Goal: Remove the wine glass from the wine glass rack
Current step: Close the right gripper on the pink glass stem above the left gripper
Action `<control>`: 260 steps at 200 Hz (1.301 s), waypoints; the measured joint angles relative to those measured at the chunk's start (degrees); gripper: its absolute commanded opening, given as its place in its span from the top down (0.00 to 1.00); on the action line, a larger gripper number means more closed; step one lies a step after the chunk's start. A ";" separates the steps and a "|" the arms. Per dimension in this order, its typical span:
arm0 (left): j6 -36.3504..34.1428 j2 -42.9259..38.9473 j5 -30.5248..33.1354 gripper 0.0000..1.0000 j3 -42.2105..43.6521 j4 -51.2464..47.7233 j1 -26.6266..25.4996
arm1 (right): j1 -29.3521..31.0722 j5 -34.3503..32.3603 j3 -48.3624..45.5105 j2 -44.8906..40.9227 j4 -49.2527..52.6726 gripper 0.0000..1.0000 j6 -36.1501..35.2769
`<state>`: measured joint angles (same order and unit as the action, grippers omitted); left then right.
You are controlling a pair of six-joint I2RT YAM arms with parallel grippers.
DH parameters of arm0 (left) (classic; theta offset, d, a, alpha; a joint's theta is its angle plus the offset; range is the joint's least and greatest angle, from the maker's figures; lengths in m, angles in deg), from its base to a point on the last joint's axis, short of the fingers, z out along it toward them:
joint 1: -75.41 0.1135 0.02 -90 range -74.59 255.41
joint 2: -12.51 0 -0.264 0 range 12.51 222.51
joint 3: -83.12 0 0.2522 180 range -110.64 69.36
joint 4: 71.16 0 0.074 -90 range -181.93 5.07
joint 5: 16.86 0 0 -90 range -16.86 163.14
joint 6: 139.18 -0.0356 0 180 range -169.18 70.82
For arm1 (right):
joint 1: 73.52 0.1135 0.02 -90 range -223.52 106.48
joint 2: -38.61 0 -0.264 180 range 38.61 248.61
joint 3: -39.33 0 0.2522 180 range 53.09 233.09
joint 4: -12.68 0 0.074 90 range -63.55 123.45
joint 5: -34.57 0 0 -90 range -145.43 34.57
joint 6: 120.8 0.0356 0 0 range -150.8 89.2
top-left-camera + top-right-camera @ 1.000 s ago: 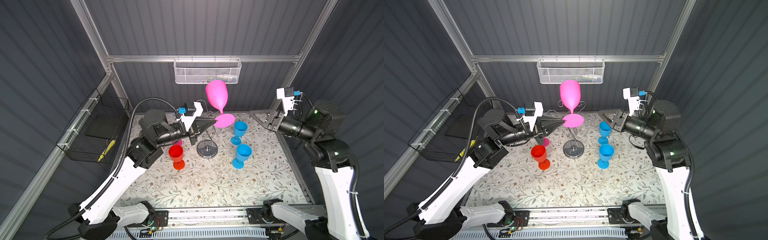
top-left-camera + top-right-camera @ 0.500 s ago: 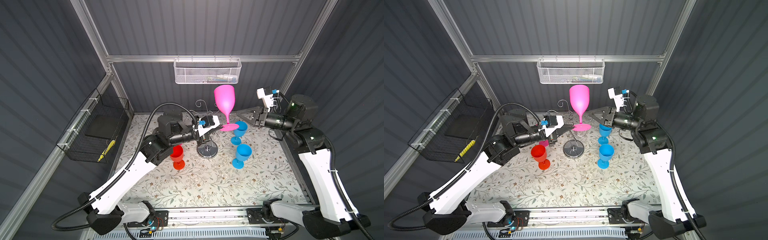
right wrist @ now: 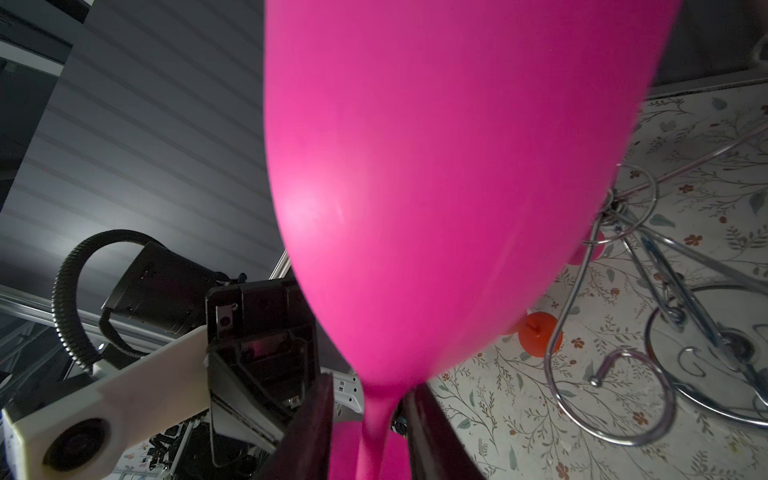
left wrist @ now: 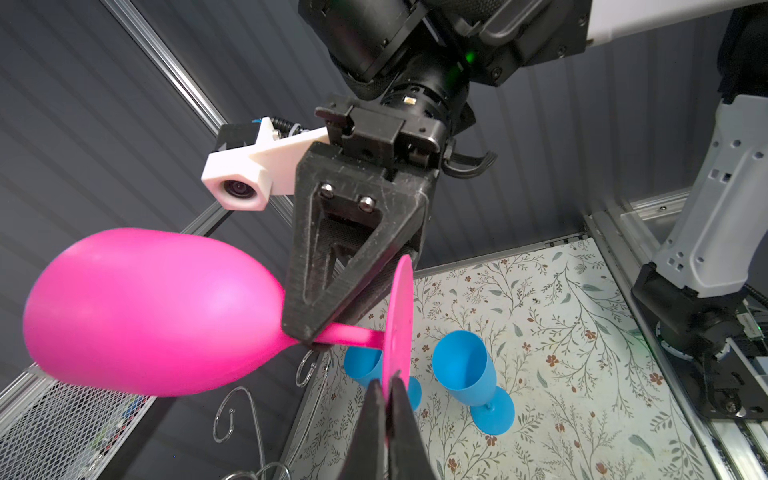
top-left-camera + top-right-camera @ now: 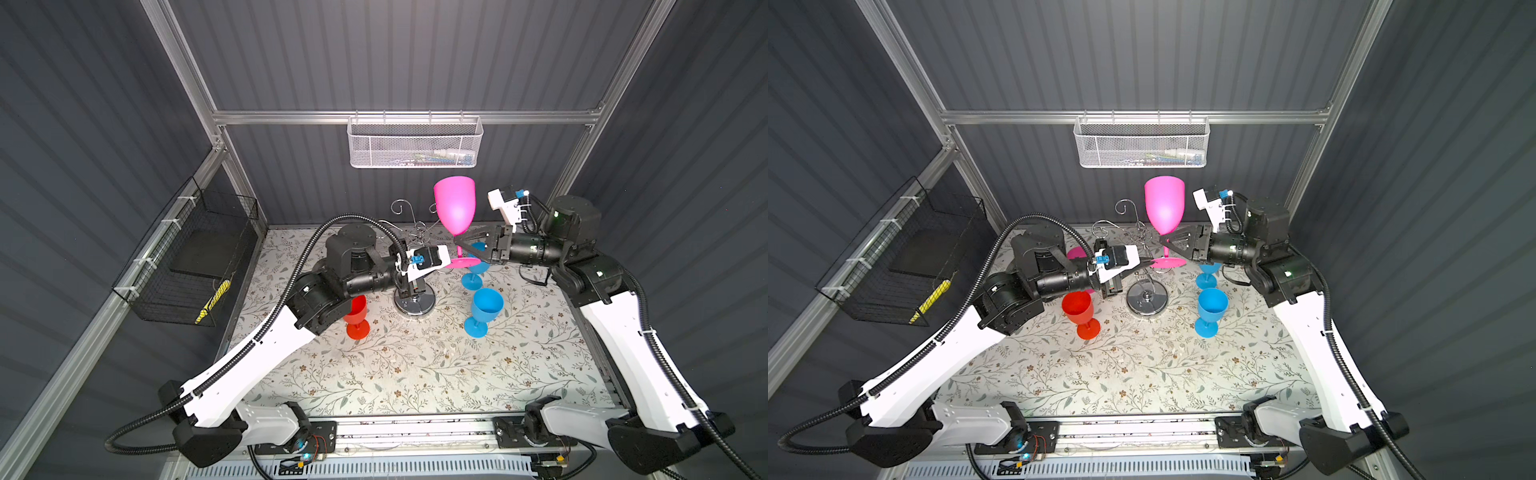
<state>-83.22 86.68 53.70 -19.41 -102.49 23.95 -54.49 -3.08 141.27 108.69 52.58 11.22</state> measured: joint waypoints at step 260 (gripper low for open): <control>33.33 -7.30 16.61 0.50 4.02 9.40 2.47 | 0.09 -29.16 6.54 -2.58 11.32 1.00 -22.62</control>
<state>-49.89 79.38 70.31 -15.39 -93.09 26.42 -54.40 -32.23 147.81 106.11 63.90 -11.40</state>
